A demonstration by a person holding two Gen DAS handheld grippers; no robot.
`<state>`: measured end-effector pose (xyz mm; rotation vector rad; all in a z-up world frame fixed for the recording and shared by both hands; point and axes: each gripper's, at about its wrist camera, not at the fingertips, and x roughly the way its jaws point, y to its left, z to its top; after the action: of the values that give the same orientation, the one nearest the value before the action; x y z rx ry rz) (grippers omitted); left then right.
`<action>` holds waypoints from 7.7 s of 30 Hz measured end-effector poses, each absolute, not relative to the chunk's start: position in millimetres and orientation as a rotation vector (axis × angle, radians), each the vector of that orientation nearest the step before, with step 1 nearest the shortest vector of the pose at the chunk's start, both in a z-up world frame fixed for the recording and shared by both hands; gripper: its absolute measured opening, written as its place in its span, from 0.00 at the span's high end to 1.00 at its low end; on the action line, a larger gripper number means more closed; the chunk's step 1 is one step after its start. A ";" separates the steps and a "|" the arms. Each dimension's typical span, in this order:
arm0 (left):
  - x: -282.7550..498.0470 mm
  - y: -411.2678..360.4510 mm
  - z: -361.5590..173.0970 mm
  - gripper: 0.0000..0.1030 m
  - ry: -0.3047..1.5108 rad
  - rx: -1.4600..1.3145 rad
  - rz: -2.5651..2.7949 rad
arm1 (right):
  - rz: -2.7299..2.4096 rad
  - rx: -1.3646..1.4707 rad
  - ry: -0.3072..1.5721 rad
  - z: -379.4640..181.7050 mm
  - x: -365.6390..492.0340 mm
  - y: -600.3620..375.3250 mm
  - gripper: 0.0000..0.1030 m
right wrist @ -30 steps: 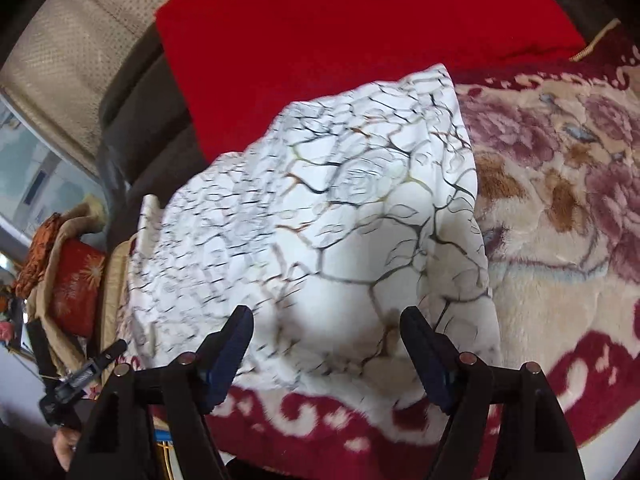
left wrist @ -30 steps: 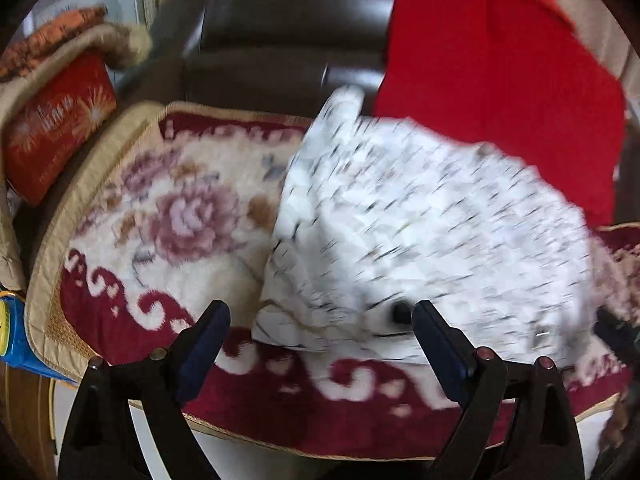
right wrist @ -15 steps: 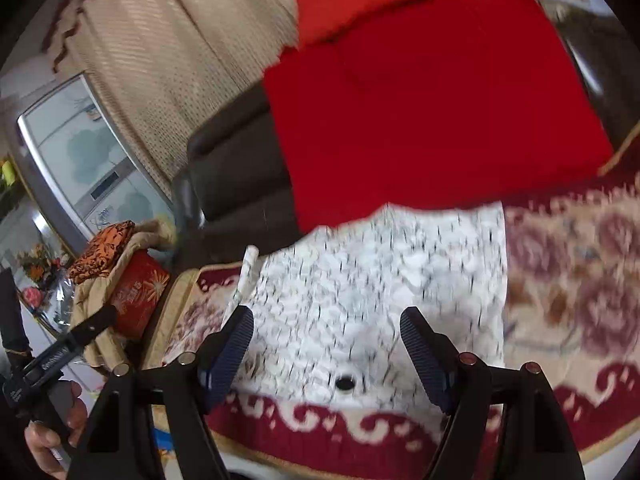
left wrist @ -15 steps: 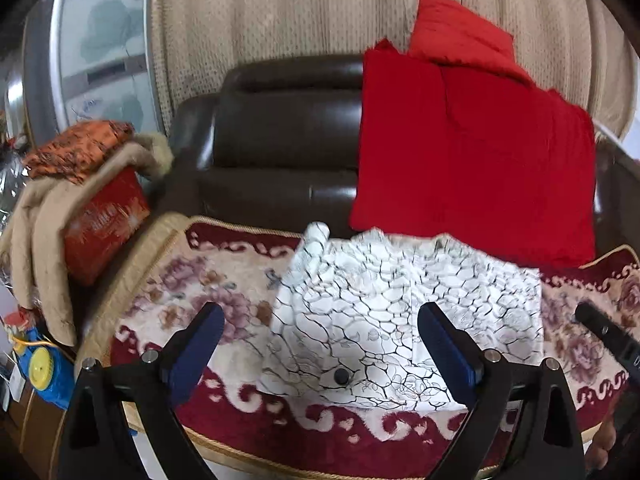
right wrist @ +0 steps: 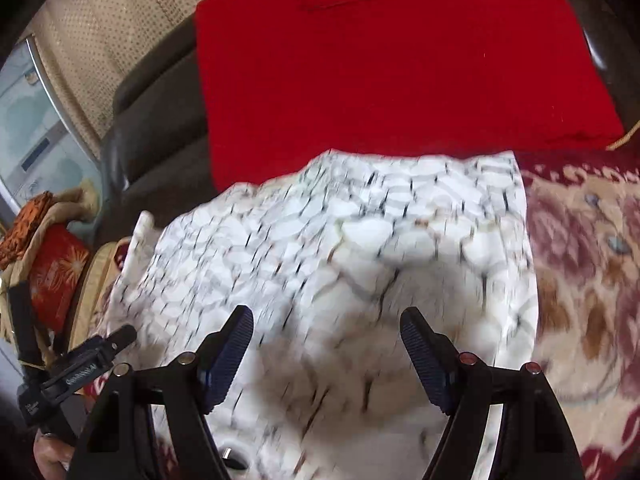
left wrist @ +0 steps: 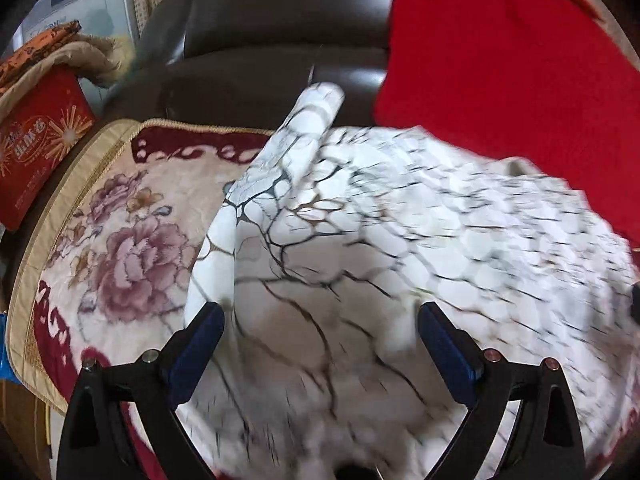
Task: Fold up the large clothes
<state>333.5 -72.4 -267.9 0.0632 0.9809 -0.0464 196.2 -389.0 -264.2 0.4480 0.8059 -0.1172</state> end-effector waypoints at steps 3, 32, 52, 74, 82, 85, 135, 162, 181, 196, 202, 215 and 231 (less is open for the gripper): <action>347.9 -62.2 -284.7 0.05 0.991 0.062 -0.019 | -0.119 0.487 0.792 -272.0 215.3 -405.1 0.24; 268.2 61.8 -239.3 0.04 0.881 -0.278 -0.085 | -0.077 0.492 0.788 -257.0 178.7 -381.8 0.24; 278.2 36.4 -311.6 0.05 0.928 -0.908 -0.317 | -0.007 0.577 0.827 -275.8 174.7 -379.0 0.24; 305.5 15.1 -306.6 0.76 0.886 -0.838 -0.441 | -0.015 0.635 0.906 -294.8 178.7 -392.7 0.42; 293.8 -44.5 -203.8 0.82 0.783 -0.519 -0.526 | -0.059 0.774 0.913 -301.4 177.4 -442.2 0.66; 281.4 -80.9 -170.2 0.83 0.762 -0.388 -0.582 | 0.005 0.943 0.963 -318.0 178.2 -465.3 0.75; 287.8 -156.4 -249.7 0.28 1.091 -0.064 -0.787 | 0.023 0.729 0.835 -284.9 242.6 -504.2 0.82; 248.6 -237.9 -254.5 0.17 0.885 0.323 -0.786 | -0.155 0.707 0.591 -221.9 122.1 -541.1 0.39; 263.6 -194.4 -250.9 0.16 0.822 0.197 -0.655 | -0.167 0.604 0.901 -305.5 126.8 -473.8 0.92; 268.3 -210.3 -265.3 0.14 0.850 0.221 -0.617 | -0.189 0.525 0.915 -304.3 130.1 -466.4 0.92; 273.0 -212.8 -269.0 0.09 0.861 0.196 -0.603 | -0.181 0.529 0.935 -303.4 131.3 -466.0 0.92; 308.6 -203.1 -265.1 0.09 0.883 0.047 -0.506 | -0.101 0.651 0.854 -203.6 209.7 -501.4 0.86; 318.8 -206.3 -272.3 0.09 0.877 0.131 -0.488 | -0.234 0.919 0.954 -315.2 345.3 -536.9 0.92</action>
<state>318.8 -206.3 -272.3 0.1307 0.8775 -0.4881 345.3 -536.9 -315.2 0.9194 0.9543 -0.2344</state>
